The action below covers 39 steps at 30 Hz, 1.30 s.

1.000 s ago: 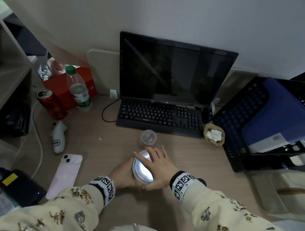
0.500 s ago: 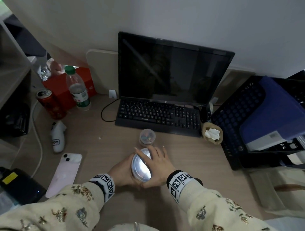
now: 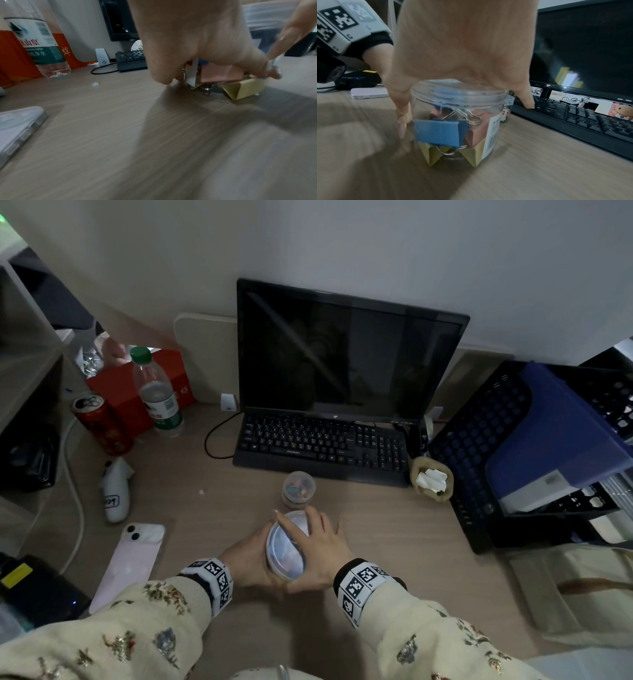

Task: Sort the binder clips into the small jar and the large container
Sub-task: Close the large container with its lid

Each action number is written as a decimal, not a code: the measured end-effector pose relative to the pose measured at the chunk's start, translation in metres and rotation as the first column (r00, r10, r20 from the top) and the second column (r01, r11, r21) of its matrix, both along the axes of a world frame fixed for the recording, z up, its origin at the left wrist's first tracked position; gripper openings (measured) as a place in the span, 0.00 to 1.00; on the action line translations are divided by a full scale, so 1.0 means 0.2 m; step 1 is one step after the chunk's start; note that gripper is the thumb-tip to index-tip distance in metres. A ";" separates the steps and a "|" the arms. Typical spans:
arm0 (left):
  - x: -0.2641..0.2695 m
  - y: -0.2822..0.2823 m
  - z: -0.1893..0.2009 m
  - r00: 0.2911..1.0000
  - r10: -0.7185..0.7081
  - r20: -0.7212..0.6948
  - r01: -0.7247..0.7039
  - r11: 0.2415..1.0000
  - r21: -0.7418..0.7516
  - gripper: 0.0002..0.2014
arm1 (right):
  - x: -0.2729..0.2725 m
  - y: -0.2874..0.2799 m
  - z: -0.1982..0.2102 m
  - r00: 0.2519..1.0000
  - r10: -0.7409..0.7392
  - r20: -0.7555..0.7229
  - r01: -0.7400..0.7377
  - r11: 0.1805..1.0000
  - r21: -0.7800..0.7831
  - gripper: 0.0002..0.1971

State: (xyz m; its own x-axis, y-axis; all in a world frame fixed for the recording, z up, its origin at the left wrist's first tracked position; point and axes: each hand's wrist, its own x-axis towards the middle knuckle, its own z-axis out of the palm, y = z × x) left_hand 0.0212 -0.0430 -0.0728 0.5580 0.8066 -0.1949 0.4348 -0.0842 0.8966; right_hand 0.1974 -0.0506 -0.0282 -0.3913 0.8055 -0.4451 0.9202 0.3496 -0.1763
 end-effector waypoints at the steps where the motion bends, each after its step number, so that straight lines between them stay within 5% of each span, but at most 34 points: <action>1: 0.00 0.01 0.02 1.000 -0.026 -0.003 0.026 1.000 -0.005 0.47 | 0.00 -0.01 0.00 1.000 -0.014 -0.009 0.014 1.000 0.006 0.63; 4: 0.02 0.02 0.06 0.996 -0.047 -0.079 0.053 0.996 0.067 0.46 | 0.02 -0.05 0.01 0.997 -0.058 -0.043 0.058 0.998 0.011 0.63; 11: 0.03 0.07 0.03 0.949 -0.075 -0.307 0.102 0.992 0.073 0.65 | 0.30 0.03 0.16 0.974 -0.217 -0.060 0.214 0.975 -0.055 0.59; 17: 0.07 0.18 0.08 0.902 0.137 -0.409 0.000 0.948 0.317 0.35 | 0.53 0.23 0.17 0.924 -0.382 0.024 0.383 0.924 -0.024 0.63; 21: 0.11 0.26 0.02 0.881 0.147 -0.450 -0.004 0.953 0.303 0.40 | 0.55 0.34 0.11 0.898 -0.440 -0.006 0.439 0.896 -0.068 0.64; 27: 0.13 0.32 -0.07 0.819 0.072 -0.569 0.087 0.965 0.247 0.46 | 0.45 0.43 -0.01 0.932 -0.358 -0.065 0.355 0.933 -0.052 0.61; 39: 0.15 0.31 -0.06 0.790 0.072 -0.609 0.093 0.968 0.234 0.40 | 0.36 0.54 -0.03 0.965 -0.257 0.048 0.261 0.962 -0.085 0.63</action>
